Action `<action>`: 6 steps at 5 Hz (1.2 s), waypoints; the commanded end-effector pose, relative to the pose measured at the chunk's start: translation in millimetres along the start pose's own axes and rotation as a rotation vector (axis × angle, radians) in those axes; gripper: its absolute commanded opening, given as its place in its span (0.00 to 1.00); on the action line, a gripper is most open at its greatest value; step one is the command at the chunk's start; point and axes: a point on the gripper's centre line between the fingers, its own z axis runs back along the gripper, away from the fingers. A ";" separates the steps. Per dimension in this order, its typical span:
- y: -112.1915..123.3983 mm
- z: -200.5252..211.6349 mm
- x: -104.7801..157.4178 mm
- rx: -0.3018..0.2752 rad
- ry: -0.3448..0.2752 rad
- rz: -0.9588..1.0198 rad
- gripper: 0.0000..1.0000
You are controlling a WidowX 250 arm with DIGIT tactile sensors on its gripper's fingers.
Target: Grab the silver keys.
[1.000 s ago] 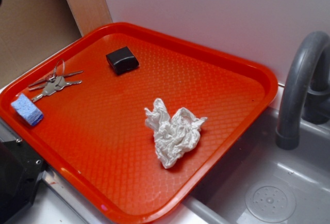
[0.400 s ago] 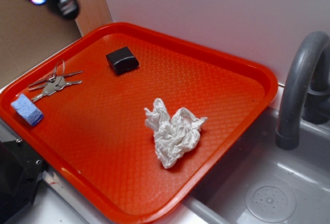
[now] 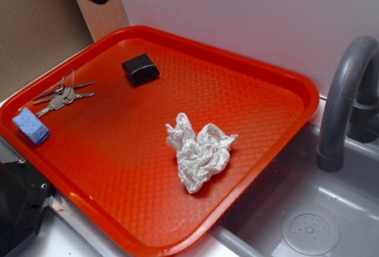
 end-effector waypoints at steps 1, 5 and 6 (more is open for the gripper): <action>59.9 23.6 -53.0 0.039 0.015 0.059 1.00; 41.7 -2.8 -78.4 0.077 0.056 0.048 1.00; 35.3 -14.9 -70.3 0.068 0.055 0.105 1.00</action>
